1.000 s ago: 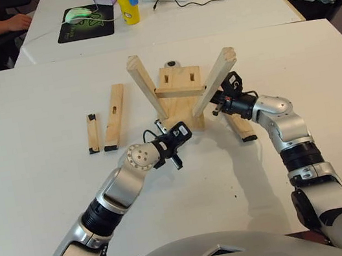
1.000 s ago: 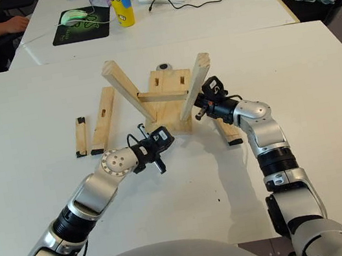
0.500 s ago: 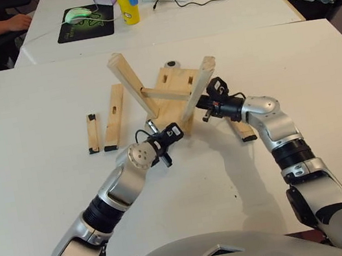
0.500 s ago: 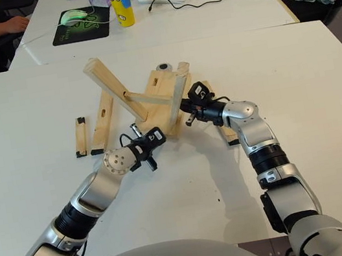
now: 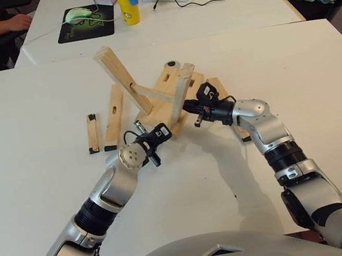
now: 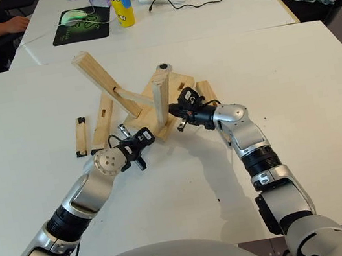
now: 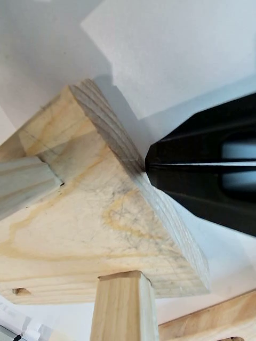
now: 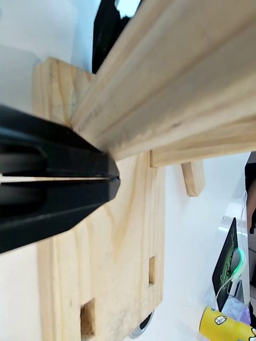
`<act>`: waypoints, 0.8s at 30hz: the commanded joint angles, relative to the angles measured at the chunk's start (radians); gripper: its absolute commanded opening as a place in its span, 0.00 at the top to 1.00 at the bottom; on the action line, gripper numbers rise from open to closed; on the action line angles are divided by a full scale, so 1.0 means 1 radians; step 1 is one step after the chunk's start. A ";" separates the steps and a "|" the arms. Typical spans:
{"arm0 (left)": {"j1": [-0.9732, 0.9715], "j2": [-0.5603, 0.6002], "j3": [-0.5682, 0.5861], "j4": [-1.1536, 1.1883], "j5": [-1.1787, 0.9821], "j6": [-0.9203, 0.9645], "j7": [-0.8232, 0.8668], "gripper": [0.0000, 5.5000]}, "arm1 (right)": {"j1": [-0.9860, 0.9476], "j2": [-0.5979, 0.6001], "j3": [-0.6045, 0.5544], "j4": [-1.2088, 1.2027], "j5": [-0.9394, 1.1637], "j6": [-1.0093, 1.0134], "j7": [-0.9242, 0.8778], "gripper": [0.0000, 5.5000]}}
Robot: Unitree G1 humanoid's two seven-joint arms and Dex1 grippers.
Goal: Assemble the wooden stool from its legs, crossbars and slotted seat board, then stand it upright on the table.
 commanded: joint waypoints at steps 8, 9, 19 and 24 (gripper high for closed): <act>-0.015 0.017 0.083 0.039 0.029 -0.016 0.011 1.00 | -0.013 0.008 0.075 -0.081 -0.013 0.064 0.031 1.00; -0.019 0.022 0.091 0.042 0.033 -0.019 0.013 1.00 | -0.015 0.010 0.074 -0.077 -0.012 0.059 0.029 1.00; -0.048 0.087 0.164 0.095 0.090 -0.084 0.046 1.00 | -0.031 -0.002 0.050 -0.066 -0.041 0.026 -0.017 1.00; -0.009 0.142 0.248 0.055 0.061 -0.109 0.010 1.00 | -0.065 -0.094 -0.004 -0.003 -0.099 -0.023 -0.065 1.00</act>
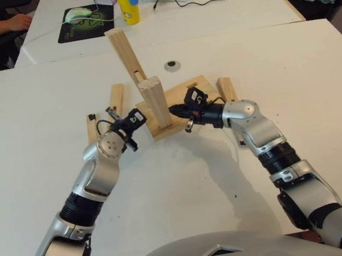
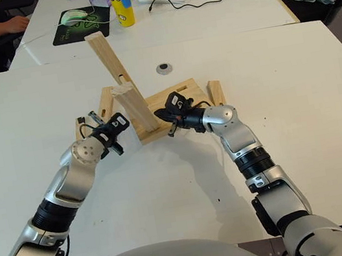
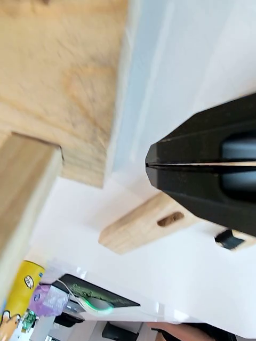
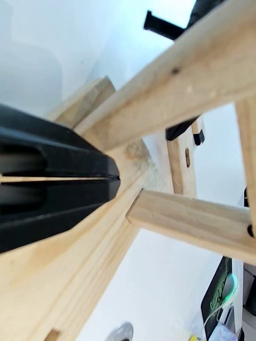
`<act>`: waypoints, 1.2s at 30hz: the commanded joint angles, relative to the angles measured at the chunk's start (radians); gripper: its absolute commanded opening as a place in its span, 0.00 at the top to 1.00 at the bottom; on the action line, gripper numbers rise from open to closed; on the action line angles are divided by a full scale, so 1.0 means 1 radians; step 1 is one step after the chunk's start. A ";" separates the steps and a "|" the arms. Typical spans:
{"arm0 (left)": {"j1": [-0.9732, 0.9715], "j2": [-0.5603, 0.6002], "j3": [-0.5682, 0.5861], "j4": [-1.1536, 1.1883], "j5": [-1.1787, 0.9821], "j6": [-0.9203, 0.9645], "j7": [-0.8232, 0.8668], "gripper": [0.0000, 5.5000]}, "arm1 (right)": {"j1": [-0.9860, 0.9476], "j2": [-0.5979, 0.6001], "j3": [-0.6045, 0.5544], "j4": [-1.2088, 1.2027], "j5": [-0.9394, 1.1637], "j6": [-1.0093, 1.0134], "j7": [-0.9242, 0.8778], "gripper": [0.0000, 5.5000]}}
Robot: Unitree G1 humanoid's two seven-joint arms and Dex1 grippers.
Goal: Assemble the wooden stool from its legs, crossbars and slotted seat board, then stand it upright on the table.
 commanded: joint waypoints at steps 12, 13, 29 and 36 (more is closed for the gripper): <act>0.098 0.065 0.193 -0.336 -0.357 0.199 -0.306 1.00 | -0.152 -0.226 0.052 0.334 -0.273 -0.218 -0.004 1.00; 0.098 0.078 0.185 -0.358 -0.377 0.219 -0.325 1.00 | -0.152 -0.229 0.065 0.338 -0.288 -0.219 0.007 1.00; 0.156 0.085 0.038 -0.408 -0.450 0.296 -0.253 1.00 | 0.010 -0.330 0.238 -0.043 -0.269 0.006 0.435 1.00; 0.151 0.084 0.023 -0.366 -0.445 0.274 -0.216 1.00 | 0.065 -0.266 0.263 -0.218 -0.214 0.084 0.406 1.00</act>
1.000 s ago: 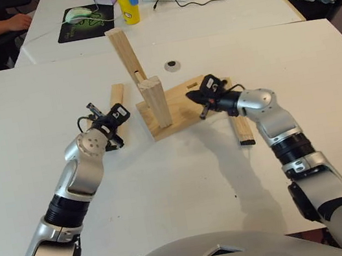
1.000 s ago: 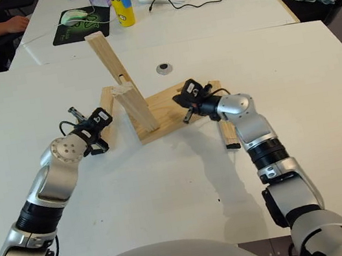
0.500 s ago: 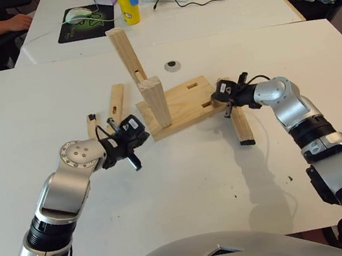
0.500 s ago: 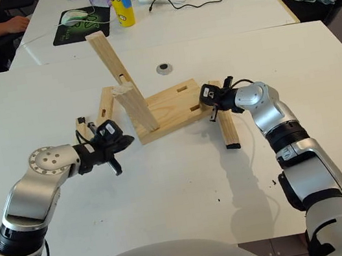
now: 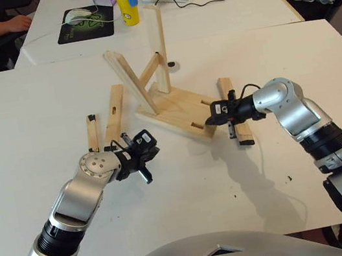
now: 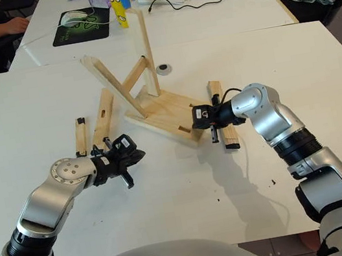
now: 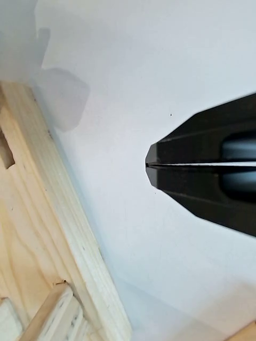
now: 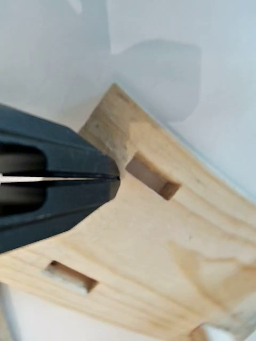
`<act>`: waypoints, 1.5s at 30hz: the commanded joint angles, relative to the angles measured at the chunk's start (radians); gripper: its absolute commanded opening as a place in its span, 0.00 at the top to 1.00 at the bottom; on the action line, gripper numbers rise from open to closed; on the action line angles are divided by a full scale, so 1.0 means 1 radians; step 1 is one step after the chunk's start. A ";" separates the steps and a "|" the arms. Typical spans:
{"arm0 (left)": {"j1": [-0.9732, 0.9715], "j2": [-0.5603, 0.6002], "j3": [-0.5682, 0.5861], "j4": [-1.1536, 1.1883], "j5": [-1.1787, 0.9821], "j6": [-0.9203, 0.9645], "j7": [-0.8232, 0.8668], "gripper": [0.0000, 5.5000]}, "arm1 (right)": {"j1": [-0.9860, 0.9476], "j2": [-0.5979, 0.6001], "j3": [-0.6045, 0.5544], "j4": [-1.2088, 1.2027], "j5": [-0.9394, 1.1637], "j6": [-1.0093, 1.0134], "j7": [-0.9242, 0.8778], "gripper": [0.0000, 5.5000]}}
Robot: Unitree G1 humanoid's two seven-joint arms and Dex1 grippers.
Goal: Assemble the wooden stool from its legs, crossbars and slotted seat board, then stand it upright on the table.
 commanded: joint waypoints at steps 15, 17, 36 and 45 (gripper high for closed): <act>-0.034 -0.040 0.061 0.101 0.011 -0.095 0.086 1.00 | 0.079 0.190 -0.123 -0.272 0.180 0.257 -0.193 1.00; -0.043 -0.068 0.107 0.121 0.004 -0.121 0.120 1.00 | 0.082 0.223 -0.207 -0.298 0.235 0.298 -0.255 1.00; -0.058 -0.097 0.020 0.274 0.112 -0.205 0.161 1.00 | 0.170 0.098 -0.087 -0.127 0.007 0.249 -0.430 1.00; -0.082 -0.080 0.119 0.232 0.108 -0.198 0.171 1.00 | 0.196 0.079 -0.055 -0.158 -0.006 0.286 -0.408 1.00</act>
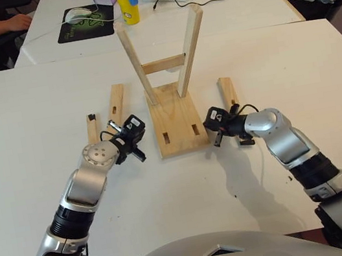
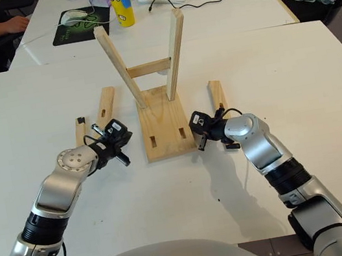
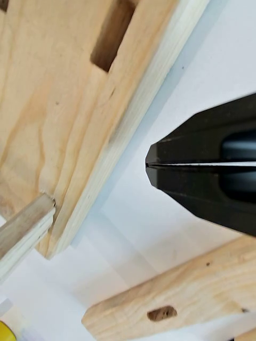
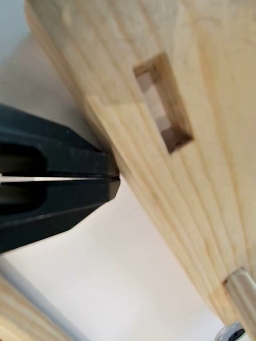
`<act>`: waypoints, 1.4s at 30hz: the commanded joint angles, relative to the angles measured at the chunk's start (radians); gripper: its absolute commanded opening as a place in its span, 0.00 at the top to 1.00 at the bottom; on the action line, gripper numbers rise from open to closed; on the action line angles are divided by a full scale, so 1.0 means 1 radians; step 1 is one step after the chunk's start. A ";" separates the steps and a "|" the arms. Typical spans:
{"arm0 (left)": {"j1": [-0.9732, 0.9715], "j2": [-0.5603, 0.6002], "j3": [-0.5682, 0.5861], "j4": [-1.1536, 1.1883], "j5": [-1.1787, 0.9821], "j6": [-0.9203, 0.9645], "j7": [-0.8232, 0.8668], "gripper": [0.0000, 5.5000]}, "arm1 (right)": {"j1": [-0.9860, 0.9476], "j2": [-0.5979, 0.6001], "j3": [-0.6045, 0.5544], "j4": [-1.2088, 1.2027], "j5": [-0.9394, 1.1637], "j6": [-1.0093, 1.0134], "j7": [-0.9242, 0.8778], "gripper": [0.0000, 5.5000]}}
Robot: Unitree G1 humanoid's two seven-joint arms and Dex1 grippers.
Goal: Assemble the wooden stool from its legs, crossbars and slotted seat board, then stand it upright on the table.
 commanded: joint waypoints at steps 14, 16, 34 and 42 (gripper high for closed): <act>-0.036 -0.007 0.128 0.007 0.011 -0.038 0.059 1.00 | 0.036 -0.004 -0.019 -0.072 0.050 0.049 0.003 1.00; -0.034 -0.018 0.169 0.009 0.010 -0.055 0.091 1.00 | 0.032 -0.010 -0.034 -0.071 0.041 0.042 -0.017 1.00; 0.023 -0.176 0.560 0.244 -0.175 -0.006 0.255 0.60 | 0.030 0.102 -0.238 -0.149 0.141 0.085 -0.202 1.00; 0.031 -0.169 0.541 0.275 -0.195 0.021 0.246 0.50 | 0.027 0.114 -0.222 -0.142 0.146 0.082 -0.207 1.00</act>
